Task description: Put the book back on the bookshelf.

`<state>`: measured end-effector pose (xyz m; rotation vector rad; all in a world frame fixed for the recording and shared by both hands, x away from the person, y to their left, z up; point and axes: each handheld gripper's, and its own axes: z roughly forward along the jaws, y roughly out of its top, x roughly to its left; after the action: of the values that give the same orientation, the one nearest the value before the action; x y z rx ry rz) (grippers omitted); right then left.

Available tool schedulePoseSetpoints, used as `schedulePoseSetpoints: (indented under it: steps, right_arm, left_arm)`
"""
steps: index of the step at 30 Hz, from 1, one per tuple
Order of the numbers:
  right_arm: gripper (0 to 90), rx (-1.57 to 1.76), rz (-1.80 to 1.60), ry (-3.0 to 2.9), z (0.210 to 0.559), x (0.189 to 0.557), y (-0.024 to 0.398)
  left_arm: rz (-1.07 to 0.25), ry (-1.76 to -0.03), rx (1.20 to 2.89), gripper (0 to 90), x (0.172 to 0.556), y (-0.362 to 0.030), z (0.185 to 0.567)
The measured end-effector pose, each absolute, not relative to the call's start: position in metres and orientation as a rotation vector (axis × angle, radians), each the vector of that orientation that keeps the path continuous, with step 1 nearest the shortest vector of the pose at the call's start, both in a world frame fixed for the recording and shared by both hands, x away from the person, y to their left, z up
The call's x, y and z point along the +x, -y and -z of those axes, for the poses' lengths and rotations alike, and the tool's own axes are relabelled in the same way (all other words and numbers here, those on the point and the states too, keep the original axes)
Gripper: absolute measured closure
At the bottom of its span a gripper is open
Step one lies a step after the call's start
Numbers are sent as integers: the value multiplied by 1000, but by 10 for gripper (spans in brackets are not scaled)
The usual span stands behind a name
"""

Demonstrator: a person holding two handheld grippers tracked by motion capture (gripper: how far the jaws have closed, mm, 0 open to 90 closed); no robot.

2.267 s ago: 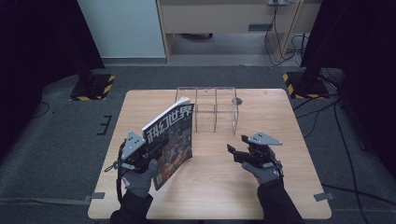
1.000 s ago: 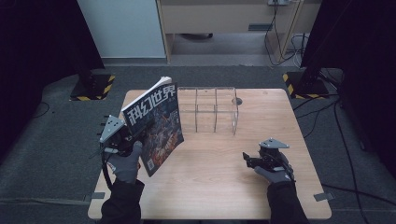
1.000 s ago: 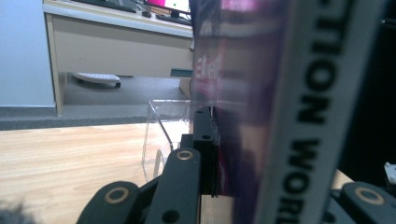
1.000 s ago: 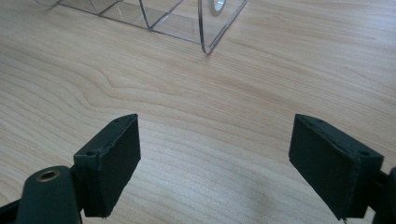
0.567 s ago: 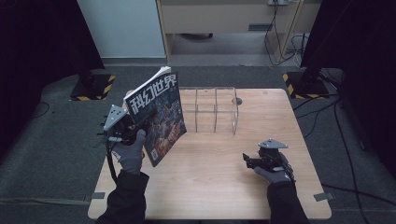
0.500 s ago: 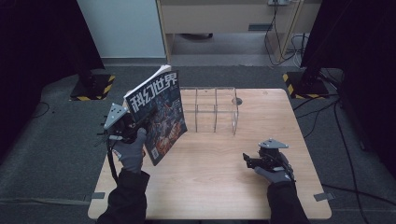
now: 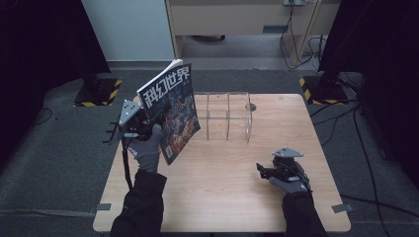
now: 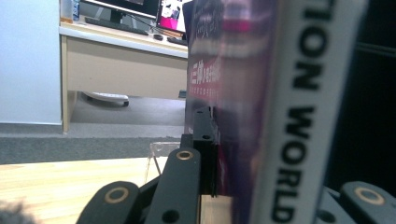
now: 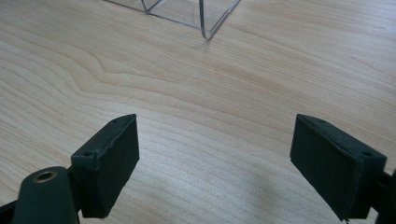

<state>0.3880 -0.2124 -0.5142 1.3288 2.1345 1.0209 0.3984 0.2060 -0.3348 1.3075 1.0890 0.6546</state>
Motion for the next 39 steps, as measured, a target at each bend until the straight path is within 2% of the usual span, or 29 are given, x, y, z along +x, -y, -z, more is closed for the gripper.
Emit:
schedulePoseSetpoints:
  steps: [10,39]
  right_arm:
    - [152,1324,-1022,-2140,515,389,213]
    - [148,1284,-1010,-2160,517,391,211]
  left_arm:
    - [-644,-1119,1252,816,419,-201,340]
    - [-665,-1188,1239,815,466,-184,367]
